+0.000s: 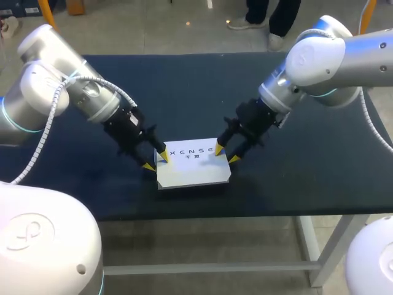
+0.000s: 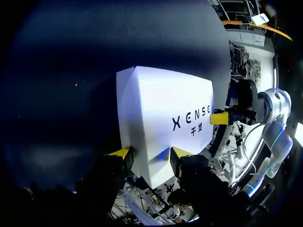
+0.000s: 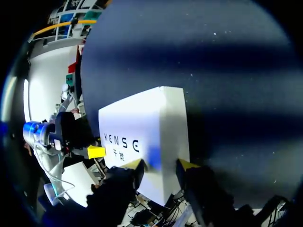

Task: Assemble the packaging by folding the flat box into shape, placing the metal phone stand inside, and closing the box properly

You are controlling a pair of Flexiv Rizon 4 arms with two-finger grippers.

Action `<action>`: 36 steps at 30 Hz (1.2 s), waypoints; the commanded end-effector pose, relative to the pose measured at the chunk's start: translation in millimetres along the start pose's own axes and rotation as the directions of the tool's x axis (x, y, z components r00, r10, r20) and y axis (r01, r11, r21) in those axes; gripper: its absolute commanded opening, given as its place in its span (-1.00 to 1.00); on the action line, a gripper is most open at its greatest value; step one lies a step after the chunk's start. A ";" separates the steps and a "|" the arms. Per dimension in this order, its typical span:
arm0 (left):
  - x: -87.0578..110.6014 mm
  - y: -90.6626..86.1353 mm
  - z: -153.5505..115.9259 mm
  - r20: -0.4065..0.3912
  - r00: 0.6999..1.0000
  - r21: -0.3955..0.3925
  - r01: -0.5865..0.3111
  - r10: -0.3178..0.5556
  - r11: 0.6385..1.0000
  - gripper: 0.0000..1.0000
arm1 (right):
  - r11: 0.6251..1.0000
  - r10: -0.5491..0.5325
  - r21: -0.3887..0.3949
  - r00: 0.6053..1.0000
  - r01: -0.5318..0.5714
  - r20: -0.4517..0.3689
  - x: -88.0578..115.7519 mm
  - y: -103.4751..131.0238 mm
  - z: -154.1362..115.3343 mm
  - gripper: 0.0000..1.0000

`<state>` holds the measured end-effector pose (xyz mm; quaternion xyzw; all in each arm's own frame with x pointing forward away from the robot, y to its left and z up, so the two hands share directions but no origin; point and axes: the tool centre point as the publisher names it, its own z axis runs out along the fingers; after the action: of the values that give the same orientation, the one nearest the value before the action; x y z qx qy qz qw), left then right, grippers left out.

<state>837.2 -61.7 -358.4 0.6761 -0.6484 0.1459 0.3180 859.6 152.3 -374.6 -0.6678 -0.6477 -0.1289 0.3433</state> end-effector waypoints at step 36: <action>17.4 -1.7 -7.3 0.028 0.999 -0.053 0.045 -0.043 0.998 0.03 | 0.999 0.032 0.032 0.999 -0.033 0.028 14.2 0.1 -6.7 0.13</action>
<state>839.9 -64.6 -345.3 0.6832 -0.6398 0.1176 0.3318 862.6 153.9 -363.9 -0.6745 -0.6427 -0.1067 0.3472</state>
